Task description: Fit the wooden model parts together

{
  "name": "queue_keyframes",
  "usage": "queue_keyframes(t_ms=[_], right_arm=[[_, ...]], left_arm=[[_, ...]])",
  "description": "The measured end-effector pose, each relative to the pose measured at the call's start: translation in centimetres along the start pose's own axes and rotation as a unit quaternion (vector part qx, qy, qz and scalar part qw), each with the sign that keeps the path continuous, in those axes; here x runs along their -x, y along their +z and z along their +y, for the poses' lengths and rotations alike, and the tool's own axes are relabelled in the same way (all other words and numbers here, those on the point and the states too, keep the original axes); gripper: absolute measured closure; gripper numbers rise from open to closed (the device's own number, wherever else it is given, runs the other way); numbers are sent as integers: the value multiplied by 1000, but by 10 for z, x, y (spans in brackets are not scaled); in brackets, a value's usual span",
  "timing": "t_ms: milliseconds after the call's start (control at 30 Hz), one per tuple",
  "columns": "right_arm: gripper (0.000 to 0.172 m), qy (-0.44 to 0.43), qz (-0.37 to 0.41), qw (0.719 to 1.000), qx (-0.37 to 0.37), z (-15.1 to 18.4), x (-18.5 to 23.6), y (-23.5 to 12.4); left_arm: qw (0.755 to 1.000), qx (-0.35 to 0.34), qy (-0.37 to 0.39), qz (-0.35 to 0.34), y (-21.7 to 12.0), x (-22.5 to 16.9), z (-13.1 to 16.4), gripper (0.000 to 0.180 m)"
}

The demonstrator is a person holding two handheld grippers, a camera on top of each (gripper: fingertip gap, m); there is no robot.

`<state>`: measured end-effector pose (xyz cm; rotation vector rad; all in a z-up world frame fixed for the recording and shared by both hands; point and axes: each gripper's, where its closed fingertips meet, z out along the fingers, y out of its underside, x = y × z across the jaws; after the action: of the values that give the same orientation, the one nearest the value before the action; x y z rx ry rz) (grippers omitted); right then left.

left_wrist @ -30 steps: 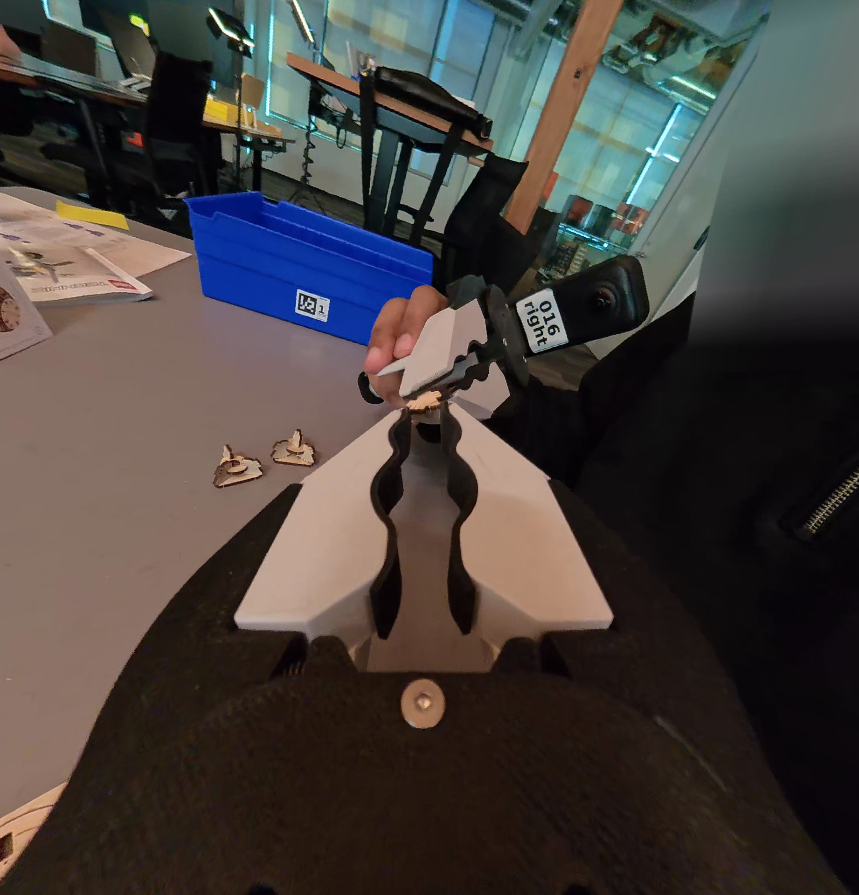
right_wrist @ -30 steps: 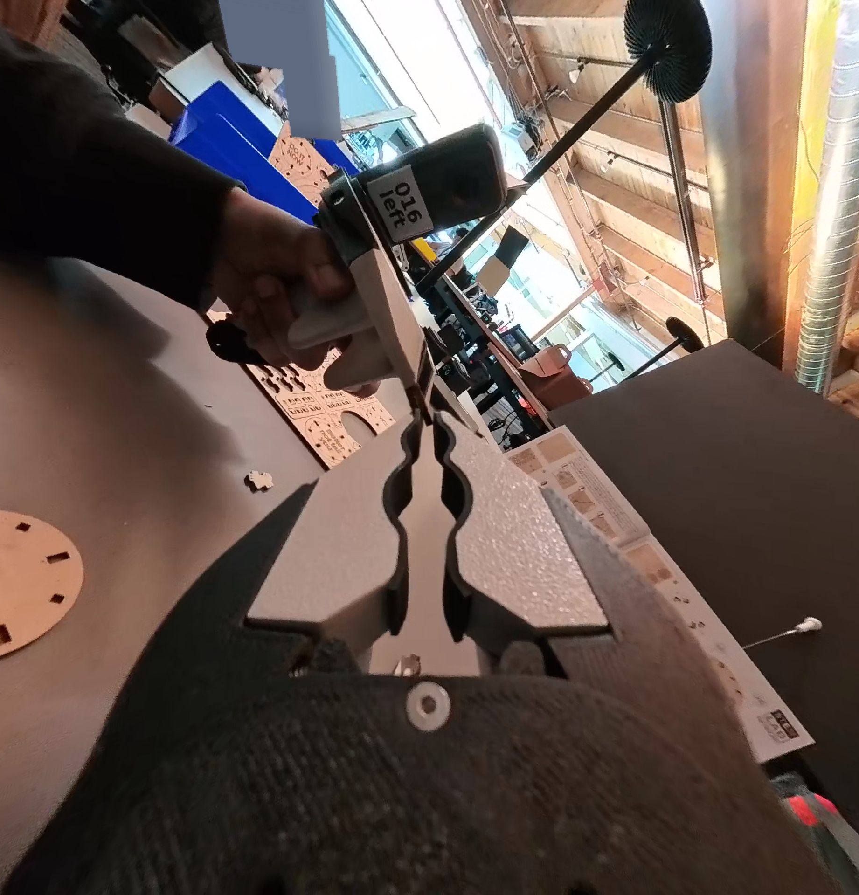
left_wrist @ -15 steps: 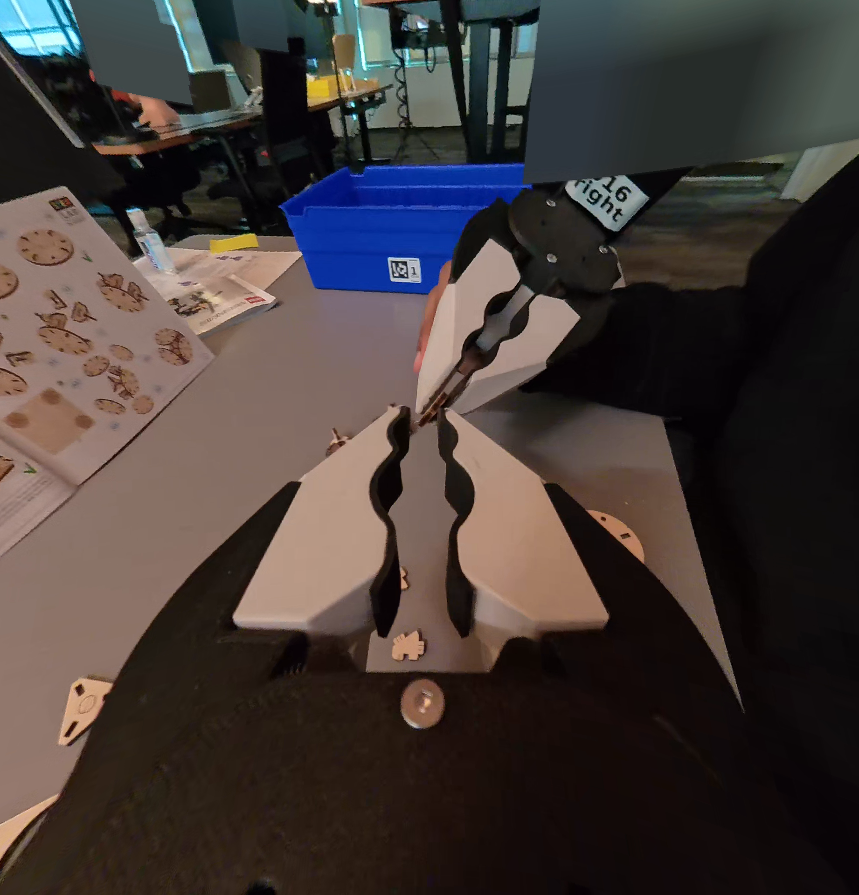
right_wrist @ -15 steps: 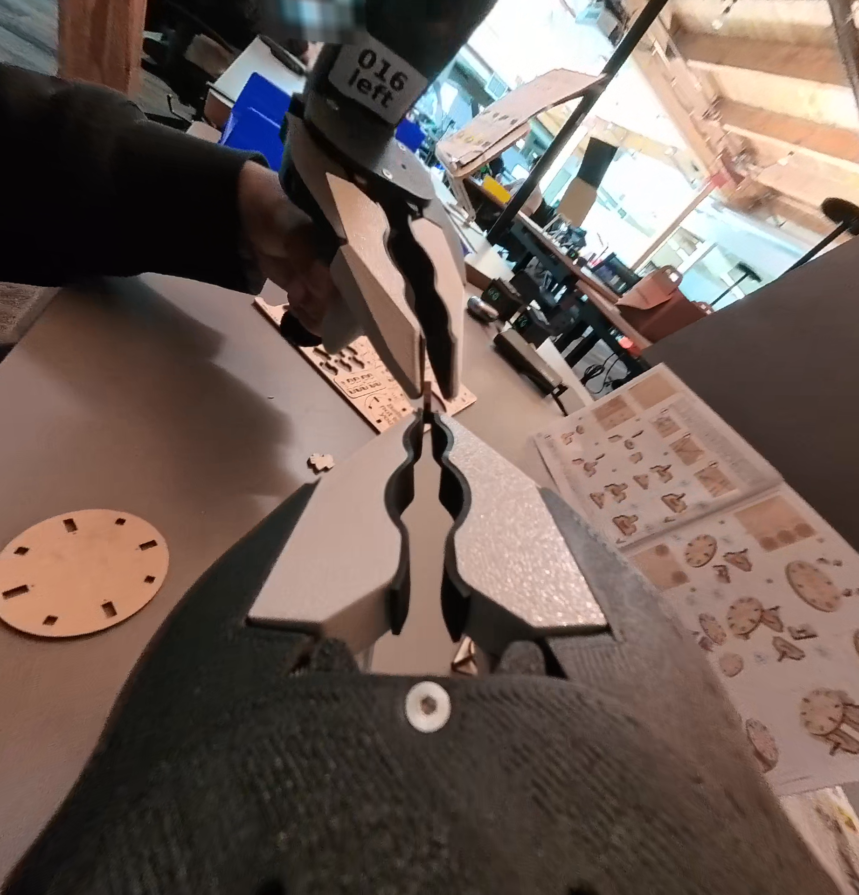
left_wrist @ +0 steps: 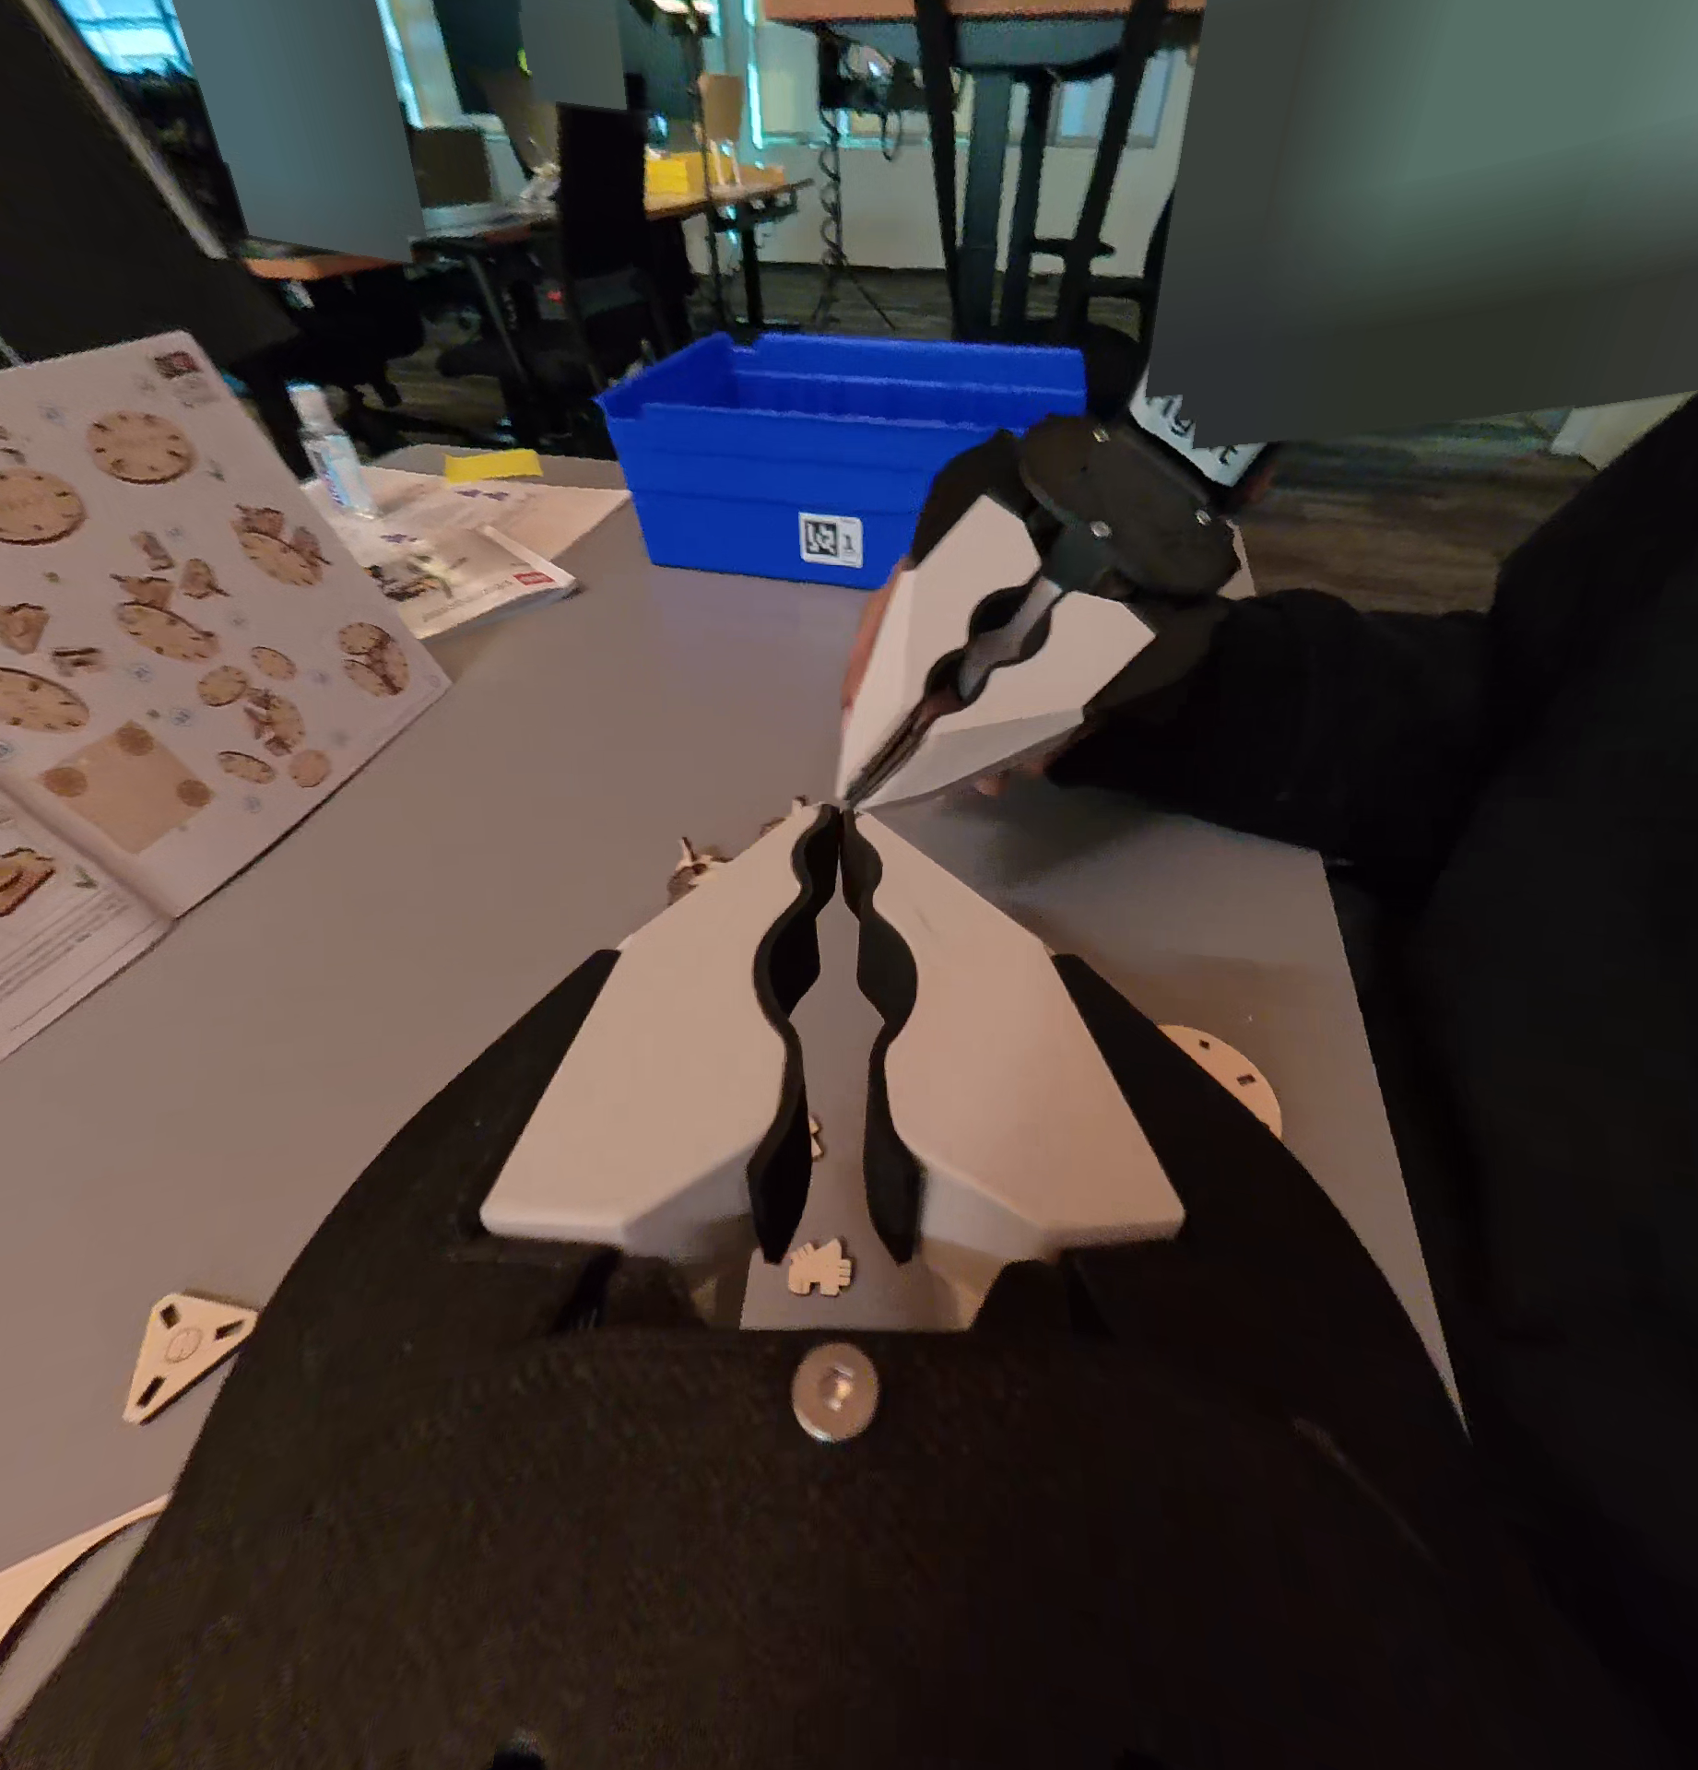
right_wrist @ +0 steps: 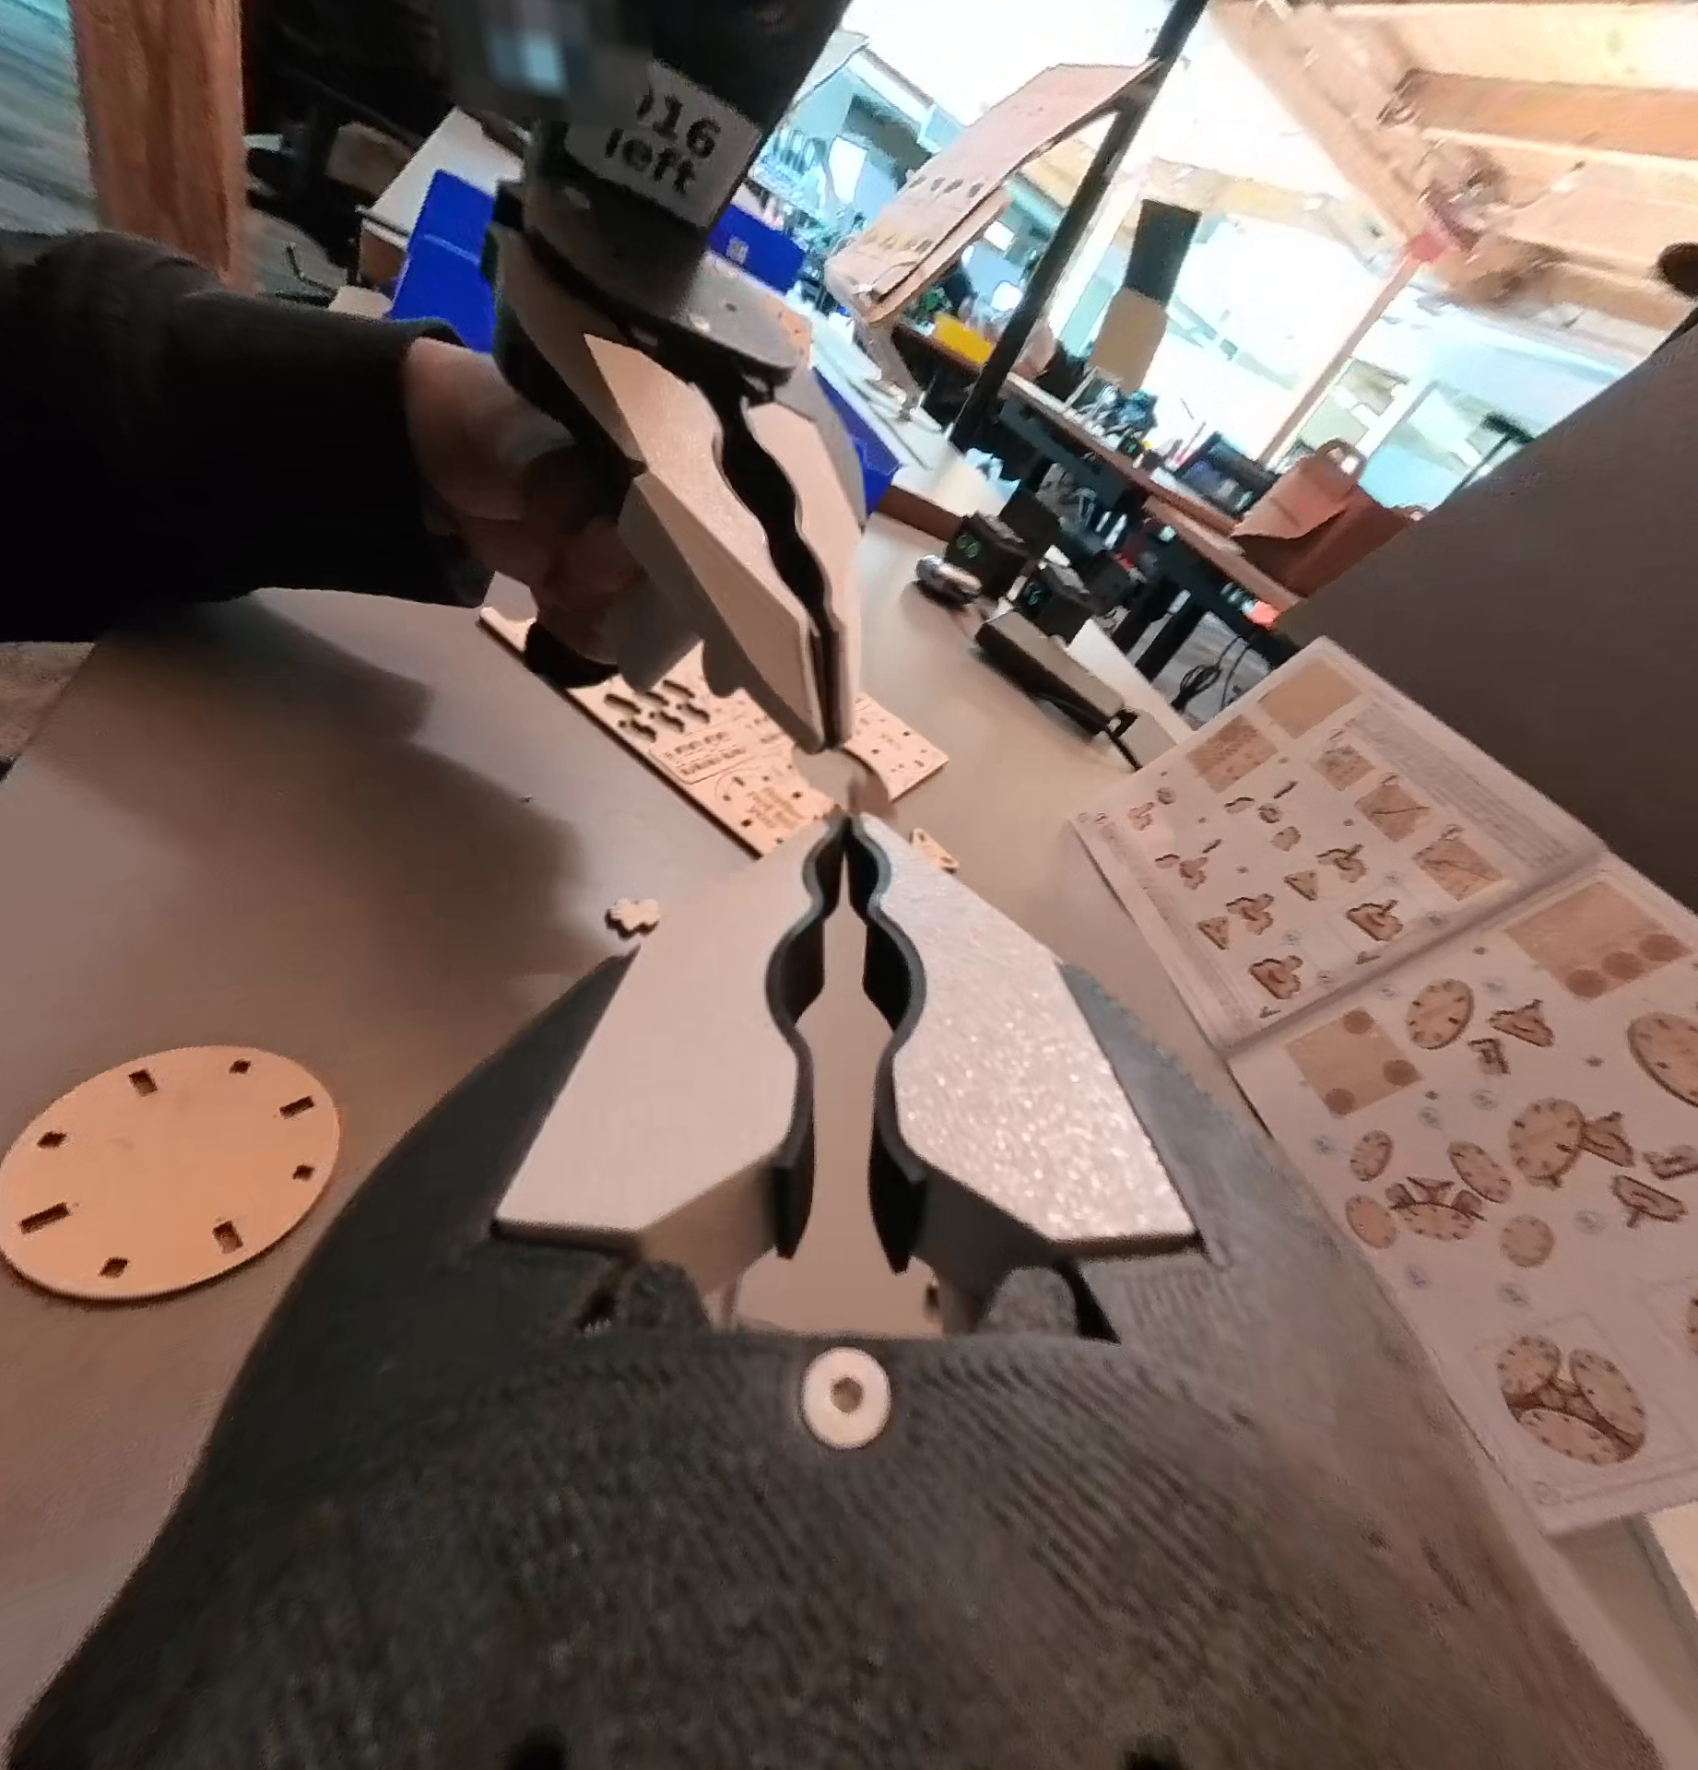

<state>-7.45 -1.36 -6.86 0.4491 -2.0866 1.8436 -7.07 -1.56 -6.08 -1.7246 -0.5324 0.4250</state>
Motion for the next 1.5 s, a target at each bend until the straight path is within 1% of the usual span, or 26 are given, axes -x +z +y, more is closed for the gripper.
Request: queue_keyframes(t_ms=[200, 300, 400, 533, 700, 867, 1033, 1100, 1200, 1233, 1300, 1333, 1433, 1500], right_arm=[[172, 19, 20, 1000, -9, -2, -9, -3], [172, 26, 49, 998, 1, 2, -20, -5], [172, 44, 79, 996, -8, 1, -33, -10], [172, 73, 92, 993, -22, -1, -41, -14], [172, 75, 97, 992, -29, -3, -43, -15], [172, 81, 100, 991, -37, -5, -45, -17], [172, 85, 109, 990, -41, -5, -49, -19], [172, 86, 112, 989, -41, -4, -50, -20], [172, 89, 113, 989, -40, -3, -50, -19], [172, 89, 113, 989, -39, -2, -50, -18], [172, 88, 115, 989, -35, -1, -50, -17], [172, 88, 116, 989, -33, 0, -49, -16], [172, 93, 113, 989, -39, -2, -46, -14], [172, 99, 107, 988, -43, -4, -44, -13]], left_arm=[[995, -79, -62, 1, -18, 12, -22, 180], [993, -93, -73, -8, -24, 18, -25, 180], [992, -92, -76, -24, -26, 25, -24, 180], [989, -105, -89, -53, -30, 37, -24, 180], [978, -142, -117, -98, -44, 56, -30, 180], [961, -187, -142, -144, -62, 74, -37, 180], [943, -218, -139, -209, -90, 87, -44, 180], [945, -209, -139, -211, -90, 77, -33, 180], [959, -187, -155, -148, -69, 34, -5, 180], [961, -200, -145, -123, -62, 14, -2, 180], [957, -251, -115, -85, -51, -25, -9, 180], [956, -263, -109, -72, -45, -38, -13, 180], [954, -267, -136, -15, -27, -61, -19, 180], [949, -281, -141, -4, -26, -67, -19, 180]])
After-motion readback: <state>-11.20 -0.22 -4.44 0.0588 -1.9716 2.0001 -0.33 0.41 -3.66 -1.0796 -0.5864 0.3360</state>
